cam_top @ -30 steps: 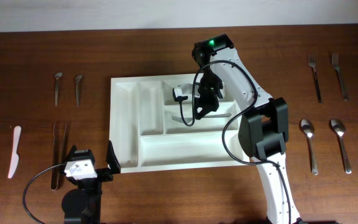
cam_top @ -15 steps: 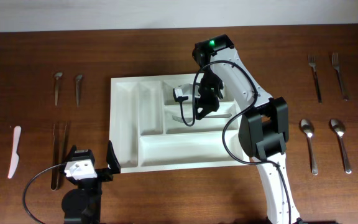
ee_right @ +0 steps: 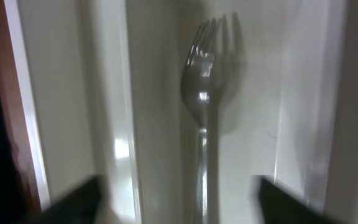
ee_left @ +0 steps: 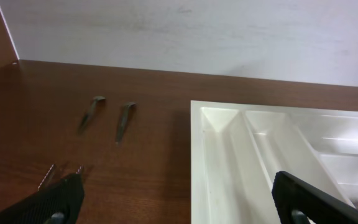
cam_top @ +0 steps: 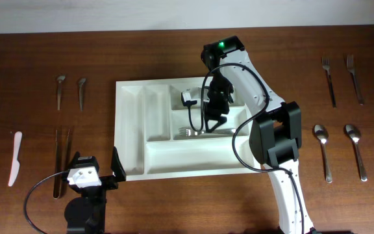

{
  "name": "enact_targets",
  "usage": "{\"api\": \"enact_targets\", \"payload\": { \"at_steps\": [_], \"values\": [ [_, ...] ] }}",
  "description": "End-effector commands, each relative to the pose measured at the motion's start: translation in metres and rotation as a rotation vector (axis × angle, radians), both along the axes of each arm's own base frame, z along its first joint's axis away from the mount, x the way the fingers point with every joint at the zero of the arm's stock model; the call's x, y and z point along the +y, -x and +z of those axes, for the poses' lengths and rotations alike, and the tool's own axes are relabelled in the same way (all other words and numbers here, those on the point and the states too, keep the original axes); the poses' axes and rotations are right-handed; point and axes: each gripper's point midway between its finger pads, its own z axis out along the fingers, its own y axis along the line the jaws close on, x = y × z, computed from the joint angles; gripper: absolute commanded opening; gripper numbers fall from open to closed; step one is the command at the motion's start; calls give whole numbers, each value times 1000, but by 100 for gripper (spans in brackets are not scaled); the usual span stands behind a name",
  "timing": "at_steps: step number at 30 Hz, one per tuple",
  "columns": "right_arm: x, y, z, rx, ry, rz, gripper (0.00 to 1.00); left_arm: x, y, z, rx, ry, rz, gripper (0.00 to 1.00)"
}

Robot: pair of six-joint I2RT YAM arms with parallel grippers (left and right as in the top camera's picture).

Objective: Pack container
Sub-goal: 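Open the right gripper to drop the fork into the compartment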

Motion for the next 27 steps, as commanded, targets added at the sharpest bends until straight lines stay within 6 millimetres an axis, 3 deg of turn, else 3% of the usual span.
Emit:
{"api": "enact_targets", "payload": {
  "at_steps": [1,5,9,13,16,18,22,24,27],
  "values": [
    [2,-15,19,-74,0,-49,98,-3,0,-1,0,4,-14,99],
    [-13,-49,46,-186,80,-260,99,-3,0,-1,0,4,-14,99],
    [-60,-96,87,-359,169,-583,99,-3,0,-1,0,4,-14,99],
    [-149,-144,131,-541,233,-1016,99,-3,0,-1,0,4,-14,99],
    [-224,-161,153,-603,244,-1316,99,-3,0,-1,0,4,-14,99],
    [-264,-159,158,-577,221,-1457,99,-3,0,-1,0,4,-14,99],
    [-324,-154,158,-551,191,-1587,99,-3,0,-1,0,4,-14,99],
    [-357,-162,155,-590,185,-1644,99,-3,0,-1,0,4,-14,99],
    [-392,-177,143,-633,158,-1698,99,-3,0,-1,0,4,-14,99]
  ]
}}
